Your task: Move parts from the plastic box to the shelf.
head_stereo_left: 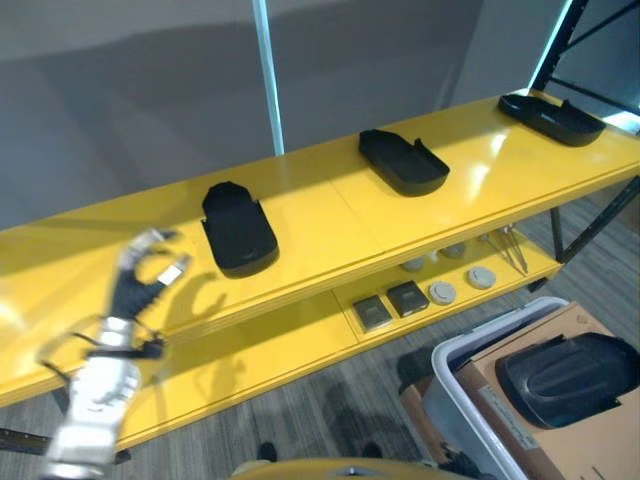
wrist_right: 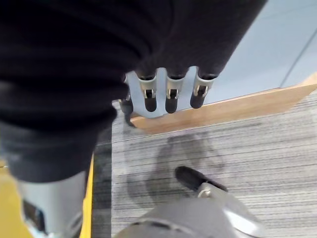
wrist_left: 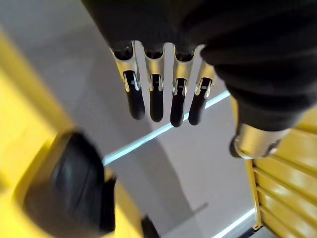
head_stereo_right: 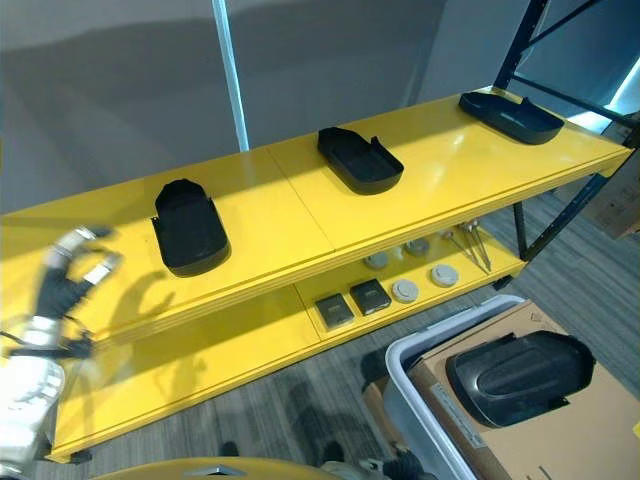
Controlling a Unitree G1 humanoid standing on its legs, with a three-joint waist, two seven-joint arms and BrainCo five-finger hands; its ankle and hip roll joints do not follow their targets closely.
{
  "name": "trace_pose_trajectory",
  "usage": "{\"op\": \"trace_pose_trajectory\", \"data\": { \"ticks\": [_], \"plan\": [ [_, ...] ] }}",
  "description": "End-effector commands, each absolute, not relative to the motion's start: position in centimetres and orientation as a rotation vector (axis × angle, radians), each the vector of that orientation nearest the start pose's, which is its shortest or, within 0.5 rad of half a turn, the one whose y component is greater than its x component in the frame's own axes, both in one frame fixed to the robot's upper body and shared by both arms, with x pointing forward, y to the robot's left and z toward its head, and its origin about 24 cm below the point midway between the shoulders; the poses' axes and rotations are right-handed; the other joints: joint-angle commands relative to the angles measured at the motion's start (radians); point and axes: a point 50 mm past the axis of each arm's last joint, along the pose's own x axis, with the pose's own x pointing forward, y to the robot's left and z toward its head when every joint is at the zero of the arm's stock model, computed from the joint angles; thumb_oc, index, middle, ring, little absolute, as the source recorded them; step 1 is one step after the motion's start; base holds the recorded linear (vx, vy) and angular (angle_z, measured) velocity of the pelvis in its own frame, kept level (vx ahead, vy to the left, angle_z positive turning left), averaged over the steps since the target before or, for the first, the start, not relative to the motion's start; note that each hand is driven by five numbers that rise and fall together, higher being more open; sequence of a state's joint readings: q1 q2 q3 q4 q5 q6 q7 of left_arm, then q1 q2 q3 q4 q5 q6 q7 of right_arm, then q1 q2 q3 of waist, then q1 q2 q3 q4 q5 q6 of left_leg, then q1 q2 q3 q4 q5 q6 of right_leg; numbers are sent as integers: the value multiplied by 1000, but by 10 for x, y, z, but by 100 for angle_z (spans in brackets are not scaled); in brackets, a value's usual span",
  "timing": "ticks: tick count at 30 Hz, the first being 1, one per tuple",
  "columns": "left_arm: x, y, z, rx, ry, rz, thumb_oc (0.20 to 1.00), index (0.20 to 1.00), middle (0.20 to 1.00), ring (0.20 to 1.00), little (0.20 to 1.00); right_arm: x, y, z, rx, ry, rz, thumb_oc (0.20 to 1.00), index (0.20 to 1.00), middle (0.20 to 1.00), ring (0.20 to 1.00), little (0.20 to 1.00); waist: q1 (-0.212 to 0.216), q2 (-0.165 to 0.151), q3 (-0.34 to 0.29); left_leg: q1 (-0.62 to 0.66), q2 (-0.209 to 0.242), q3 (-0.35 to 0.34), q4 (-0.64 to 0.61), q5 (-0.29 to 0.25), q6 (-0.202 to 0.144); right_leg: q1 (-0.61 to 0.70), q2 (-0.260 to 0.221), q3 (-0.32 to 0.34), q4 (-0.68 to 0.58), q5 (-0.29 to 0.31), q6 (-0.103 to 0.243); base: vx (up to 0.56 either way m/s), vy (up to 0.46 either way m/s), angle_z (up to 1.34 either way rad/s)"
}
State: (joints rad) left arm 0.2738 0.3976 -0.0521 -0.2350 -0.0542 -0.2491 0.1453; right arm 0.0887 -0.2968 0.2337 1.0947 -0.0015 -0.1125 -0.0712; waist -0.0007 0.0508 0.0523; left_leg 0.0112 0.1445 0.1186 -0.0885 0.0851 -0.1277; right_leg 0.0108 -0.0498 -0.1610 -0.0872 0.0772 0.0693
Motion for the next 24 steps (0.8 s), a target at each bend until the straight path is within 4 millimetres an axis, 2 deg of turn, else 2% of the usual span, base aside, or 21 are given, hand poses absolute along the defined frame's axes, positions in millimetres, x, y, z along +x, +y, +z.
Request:
{"op": "trace_pose_trajectory", "data": {
  "ticks": [1, 6, 8, 15, 19, 24],
  "plan": [
    [224, 214, 122, 359, -428, -35, 200, 200, 200, 200, 200, 114, -231, -148, -457, 1010, 53, 1000, 1000, 1000, 1000, 1000, -45, -48, 69, 68, 8, -12, 1, -83, -2, 91, -35, -26, 0, -125, 57, -14, -15, -4],
    [232, 183, 109, 212, -382, -112, 200, 200, 200, 200, 200, 131, -212, -146, -452, 947, 85, 1000, 1000, 1000, 1000, 1000, -44, -60, 86, 31, 9, -25, 1, -73, 1, 58, -28, -27, 0, -118, 57, -7, -5, 1],
    [234, 180, 108, 208, -380, -115, 200, 200, 200, 200, 200, 134, -209, -145, -449, 935, 88, 1000, 1000, 1000, 1000, 1000, -44, -63, 91, 22, 9, -27, 1, -71, 1, 49, -28, -27, 0, -115, 57, -17, -8, -1],
    [263, 155, 101, 208, -365, -94, 200, 200, 200, 200, 200, 144, -202, -143, -466, 908, 84, 1000, 1000, 1000, 1000, 1000, -49, -77, 127, -61, 13, -34, 1, -51, 2, -39, -20, -23, 0, -98, 59, -56, -20, -4],
    [270, 152, 100, 232, -361, -63, 200, 200, 200, 200, 200, 141, -204, -145, -463, 925, 59, 1000, 1000, 1000, 1000, 1000, -52, -79, 139, -57, 12, -29, 1, -54, 4, -39, -18, -20, 0, -99, 60, 9, -3, -2],
    [282, 161, 104, 286, -374, 24, 200, 200, 200, 200, 200, 145, -200, -144, -458, 909, 71, 1000, 1000, 1000, 1000, 1000, -62, -89, 150, -69, 9, -19, 1, -57, 5, -60, -20, -7, 0, -95, 61, -4, 6, -7]
  ]
}}
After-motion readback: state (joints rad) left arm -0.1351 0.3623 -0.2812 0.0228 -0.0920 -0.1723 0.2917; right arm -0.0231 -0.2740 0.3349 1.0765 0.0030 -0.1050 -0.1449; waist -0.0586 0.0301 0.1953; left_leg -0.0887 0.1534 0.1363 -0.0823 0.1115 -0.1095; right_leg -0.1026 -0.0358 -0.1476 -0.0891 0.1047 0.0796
